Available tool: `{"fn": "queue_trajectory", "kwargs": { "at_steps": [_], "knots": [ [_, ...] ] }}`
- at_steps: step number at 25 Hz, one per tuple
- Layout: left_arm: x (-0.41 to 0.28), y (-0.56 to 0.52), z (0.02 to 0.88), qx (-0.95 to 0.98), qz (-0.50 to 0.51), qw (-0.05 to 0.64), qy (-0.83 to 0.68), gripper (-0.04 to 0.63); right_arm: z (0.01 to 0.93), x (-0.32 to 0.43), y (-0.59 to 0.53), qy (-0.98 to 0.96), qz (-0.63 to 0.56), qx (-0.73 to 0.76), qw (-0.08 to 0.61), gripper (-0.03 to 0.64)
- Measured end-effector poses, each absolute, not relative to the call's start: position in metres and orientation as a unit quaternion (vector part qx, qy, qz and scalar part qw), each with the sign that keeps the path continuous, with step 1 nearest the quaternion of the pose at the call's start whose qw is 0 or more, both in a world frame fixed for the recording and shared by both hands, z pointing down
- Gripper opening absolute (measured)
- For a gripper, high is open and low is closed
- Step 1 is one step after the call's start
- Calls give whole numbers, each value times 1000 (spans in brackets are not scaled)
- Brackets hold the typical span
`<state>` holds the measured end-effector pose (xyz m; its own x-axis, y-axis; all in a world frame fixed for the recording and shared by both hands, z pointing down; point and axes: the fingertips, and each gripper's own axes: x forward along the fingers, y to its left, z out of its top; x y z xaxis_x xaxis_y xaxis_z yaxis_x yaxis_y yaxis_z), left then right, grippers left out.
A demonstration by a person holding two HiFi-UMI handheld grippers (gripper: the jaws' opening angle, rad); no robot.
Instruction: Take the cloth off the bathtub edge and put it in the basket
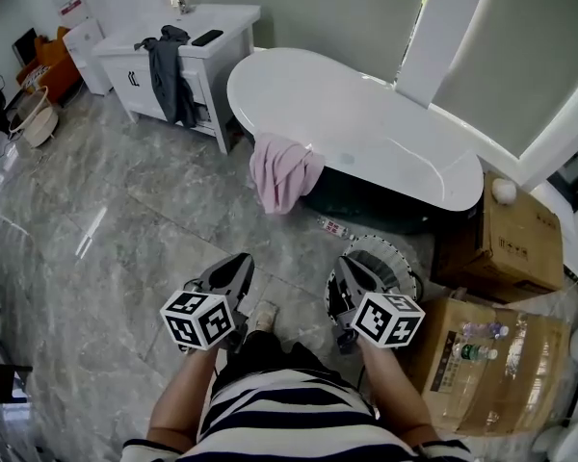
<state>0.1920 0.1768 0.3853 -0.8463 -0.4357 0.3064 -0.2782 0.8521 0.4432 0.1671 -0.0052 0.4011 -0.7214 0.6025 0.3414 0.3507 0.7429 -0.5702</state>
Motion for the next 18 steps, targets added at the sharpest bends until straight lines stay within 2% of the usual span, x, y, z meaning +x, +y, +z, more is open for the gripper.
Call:
{"fn": "queue_trajectory", "kwargs": {
  "at_steps": [18],
  "knots": [
    [65,235,407,248,-194,228,-921,34,432,61,61,-894,240,-228,301,28]
  ]
}}
